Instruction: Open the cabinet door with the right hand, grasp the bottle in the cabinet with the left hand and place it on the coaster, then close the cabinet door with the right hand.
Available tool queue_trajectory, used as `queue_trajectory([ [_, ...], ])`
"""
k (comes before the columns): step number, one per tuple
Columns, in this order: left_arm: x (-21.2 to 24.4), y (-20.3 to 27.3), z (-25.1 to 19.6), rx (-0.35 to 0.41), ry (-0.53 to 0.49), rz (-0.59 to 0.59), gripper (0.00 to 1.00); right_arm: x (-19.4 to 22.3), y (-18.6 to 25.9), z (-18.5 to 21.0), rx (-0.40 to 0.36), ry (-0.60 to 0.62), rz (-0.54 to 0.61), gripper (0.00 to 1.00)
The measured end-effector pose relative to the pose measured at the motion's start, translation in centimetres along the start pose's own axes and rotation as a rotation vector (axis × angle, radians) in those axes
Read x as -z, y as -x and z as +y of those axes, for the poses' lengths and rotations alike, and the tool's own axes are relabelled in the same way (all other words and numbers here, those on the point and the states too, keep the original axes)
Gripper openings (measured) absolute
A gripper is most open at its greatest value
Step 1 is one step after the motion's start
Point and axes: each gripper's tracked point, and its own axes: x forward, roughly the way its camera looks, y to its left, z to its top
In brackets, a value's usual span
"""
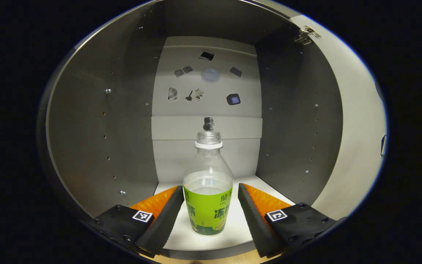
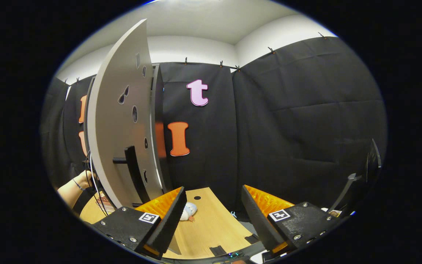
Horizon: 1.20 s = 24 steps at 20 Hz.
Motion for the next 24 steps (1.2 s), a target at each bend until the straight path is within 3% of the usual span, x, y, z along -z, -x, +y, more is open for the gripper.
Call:
queue_trajectory([
  [1,0.3,-0.3,0.1,0.000,0.007,0.004,0.97,0.1,-0.1,0.0,0.003,0.003,0.001,0.93],
  [2,0.0,-0.2,0.2,-0.002,0.014,-0.008,0.86,0.1,-0.3,0.0,0.005,0.007,0.001,0.93],
  [4,-0.1,0.2,0.1,0.007,0.025,-0.012,0.81,0.1,-0.4,-0.1,0.008,0.015,0.000,0.93],
  [10,-2.1,4.2,0.8,-0.003,-0.010,-0.060,0.81,-0.2,-0.4,0.6,-0.025,0.017,-0.008,0.93],
  [17,-1.8,12.1,3.2,-0.019,-0.021,-0.089,0.80,-0.5,0.6,1.6,-0.083,0.021,-0.029,0.93],
  [19,-1.4,14.4,4.5,-0.036,-0.033,-0.096,0.83,-0.5,0.7,2.0,-0.102,0.020,-0.027,0.93],
  [24,0.5,19.6,7.9,-0.100,-0.082,-0.091,0.80,-0.5,1.1,3.2,-0.139,0.021,-0.029,0.93],
])
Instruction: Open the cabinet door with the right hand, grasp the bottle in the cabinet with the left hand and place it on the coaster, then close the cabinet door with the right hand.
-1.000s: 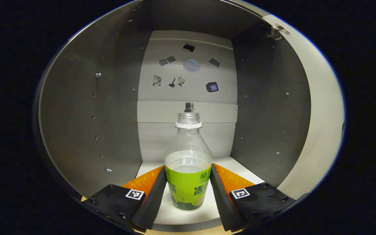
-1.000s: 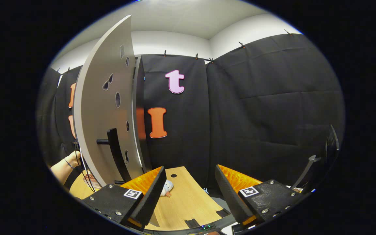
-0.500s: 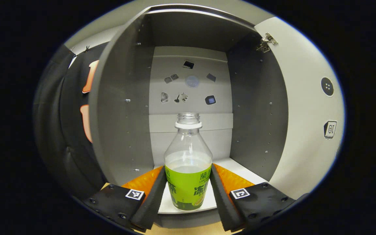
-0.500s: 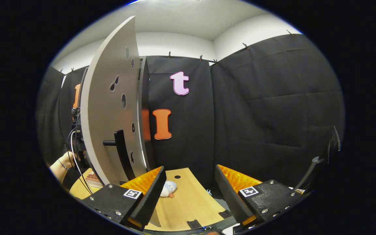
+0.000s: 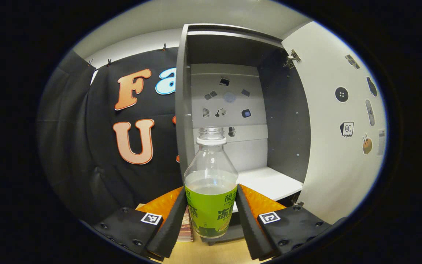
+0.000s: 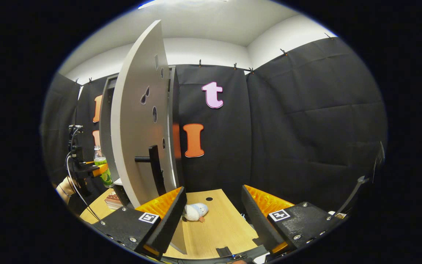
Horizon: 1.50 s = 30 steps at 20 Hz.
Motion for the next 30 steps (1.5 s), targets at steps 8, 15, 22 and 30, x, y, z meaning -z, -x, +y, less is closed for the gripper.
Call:
queue_trajectory([
  [8,6.2,5.5,4.3,-0.014,0.081,0.027,0.80,-0.1,0.8,1.1,-0.021,0.018,0.000,0.93],
  [15,14.9,8.4,4.6,0.000,0.057,0.091,0.81,0.8,1.1,1.1,-0.010,0.011,0.017,0.93],
  [22,24.1,8.7,4.6,-0.016,0.113,0.172,0.81,1.3,1.0,1.1,0.003,0.029,0.046,0.93],
  [30,31.4,8.2,4.2,-0.041,0.108,0.241,0.83,1.3,1.0,0.6,0.031,0.037,0.069,0.93],
])
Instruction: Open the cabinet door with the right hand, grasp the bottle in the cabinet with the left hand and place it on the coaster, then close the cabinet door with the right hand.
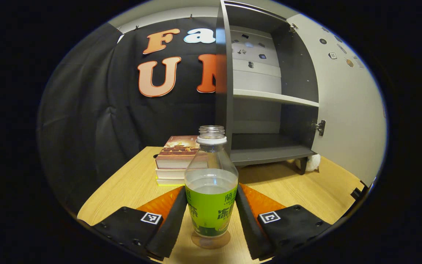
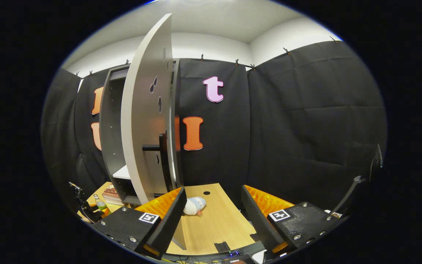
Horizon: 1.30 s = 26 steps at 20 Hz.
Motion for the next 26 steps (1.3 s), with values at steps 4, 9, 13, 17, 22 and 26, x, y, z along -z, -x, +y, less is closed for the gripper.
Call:
queue_trajectory([
  [4,1.7,-0.3,0.0,-0.008,0.033,0.012,0.82,-0.2,-0.2,0.5,-0.001,0.010,0.003,0.93],
  [9,2.7,-0.3,0.2,-0.020,0.056,0.008,0.82,0.2,-0.6,1.2,-0.009,0.006,0.025,0.93],
  [13,3.6,-0.5,0.4,-0.023,0.036,0.014,0.80,0.1,-0.8,1.4,-0.006,-0.003,0.029,0.93],
  [17,4.4,0.0,0.4,-0.032,0.039,0.017,0.84,-0.1,-0.9,1.5,0.001,-0.008,0.024,0.93],
  [22,6.6,0.7,0.6,-0.046,0.016,0.107,0.86,-0.2,-0.8,1.8,-0.013,-0.025,0.018,0.93],
  [26,6.1,1.6,0.1,-0.039,-0.016,0.107,0.90,-0.2,-0.8,2.5,-0.035,-0.016,0.011,0.93],
])
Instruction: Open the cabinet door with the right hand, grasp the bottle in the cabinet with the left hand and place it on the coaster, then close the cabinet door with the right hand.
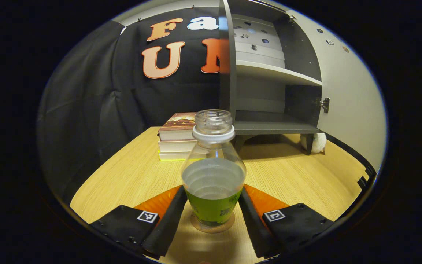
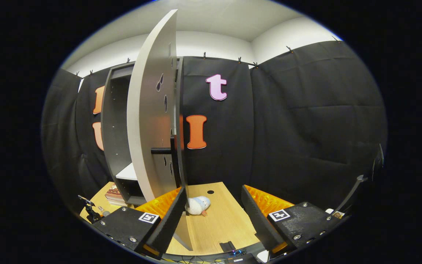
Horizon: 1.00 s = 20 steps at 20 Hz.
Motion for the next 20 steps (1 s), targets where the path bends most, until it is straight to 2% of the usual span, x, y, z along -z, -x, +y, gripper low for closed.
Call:
queue_trajectory([
  [3,-0.7,0.8,0.0,-0.015,-0.034,-0.007,0.91,0.0,-0.2,1.2,-0.036,0.001,-0.003,0.93],
  [4,-1.2,1.0,0.1,-0.018,-0.039,-0.016,1.00,0.2,-0.3,1.7,-0.051,0.009,0.000,0.93],
  [9,-3.3,3.6,-0.4,0.017,-0.049,-0.045,0.99,0.5,-0.4,1.8,-0.048,0.041,0.006,0.92],
  [10,-3.8,4.4,-0.4,0.022,-0.039,-0.050,1.00,0.6,-0.4,2.2,-0.058,0.035,0.009,0.98],
  [12,-5.1,5.9,-0.2,0.034,-0.030,-0.052,1.00,0.5,-0.5,3.1,-0.083,0.044,0.010,0.98],
  [13,-5.9,6.8,0.2,0.035,-0.026,-0.055,1.00,0.5,-0.4,3.7,-0.094,0.053,0.007,0.83],
  [15,-8.0,8.4,0.7,0.054,-0.004,-0.067,1.00,0.5,-0.2,5.2,-0.113,0.069,0.001,0.75],
  [16,-9.3,9.3,1.2,0.060,0.008,-0.076,1.00,0.6,-0.1,5.9,-0.120,0.068,-0.002,0.82],
  [17,-10.7,10.1,1.8,0.064,0.020,-0.089,1.00,0.7,0.0,6.6,-0.129,0.063,-0.002,0.69],
  [20,-15.2,12.0,4.7,0.064,0.033,-0.131,1.00,0.9,-0.3,9.6,-0.157,0.034,-0.009,0.68],
])
